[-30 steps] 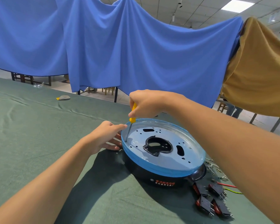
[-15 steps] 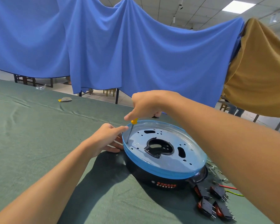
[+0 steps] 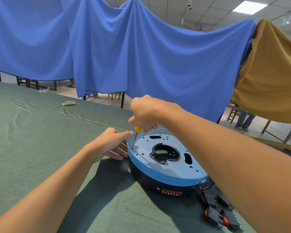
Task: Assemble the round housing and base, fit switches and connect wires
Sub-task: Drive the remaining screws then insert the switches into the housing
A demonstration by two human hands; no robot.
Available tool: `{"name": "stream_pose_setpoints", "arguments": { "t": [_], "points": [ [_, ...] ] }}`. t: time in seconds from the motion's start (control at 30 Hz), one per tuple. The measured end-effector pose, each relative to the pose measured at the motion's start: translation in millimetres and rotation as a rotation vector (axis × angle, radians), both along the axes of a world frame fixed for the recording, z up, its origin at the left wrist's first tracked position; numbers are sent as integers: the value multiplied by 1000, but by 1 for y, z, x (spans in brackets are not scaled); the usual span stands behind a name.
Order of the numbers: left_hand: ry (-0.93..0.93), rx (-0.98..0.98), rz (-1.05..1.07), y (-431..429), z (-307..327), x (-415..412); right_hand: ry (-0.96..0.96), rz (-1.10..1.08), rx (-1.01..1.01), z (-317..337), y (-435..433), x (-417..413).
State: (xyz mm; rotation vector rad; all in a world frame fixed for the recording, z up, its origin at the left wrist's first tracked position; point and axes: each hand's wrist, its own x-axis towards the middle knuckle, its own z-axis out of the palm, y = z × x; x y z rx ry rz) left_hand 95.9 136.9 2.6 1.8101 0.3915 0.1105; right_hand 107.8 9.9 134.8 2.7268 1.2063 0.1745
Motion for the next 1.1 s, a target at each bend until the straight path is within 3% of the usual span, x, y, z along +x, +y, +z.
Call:
{"name": "stream_pose_setpoints", "arguments": {
  "t": [0.2,0.37,0.43,0.6,0.77,0.9,1.1],
  "points": [
    [148,240,-99,-5,12,-3,117,-56,107,-11,-56,1],
    [266,311,-168,-12,21,-7,157,-279,647,-54,-120,23],
    [285,298,-166,-15,23,-7,118,-376,742,-79,-134,33],
    [262,151,-124,-18,26,-9,178,-407,950,-92,-138,54],
    [237,-148,-86,-18,31,-11,221,-378,1100,-94,-146,60],
    [193,-437,11,-31,31,-7,251,-379,1346,-92,-151,65],
    [9,-468,241,-55,36,-5,276,-360,1627,-99,-140,63]
  ]
}}
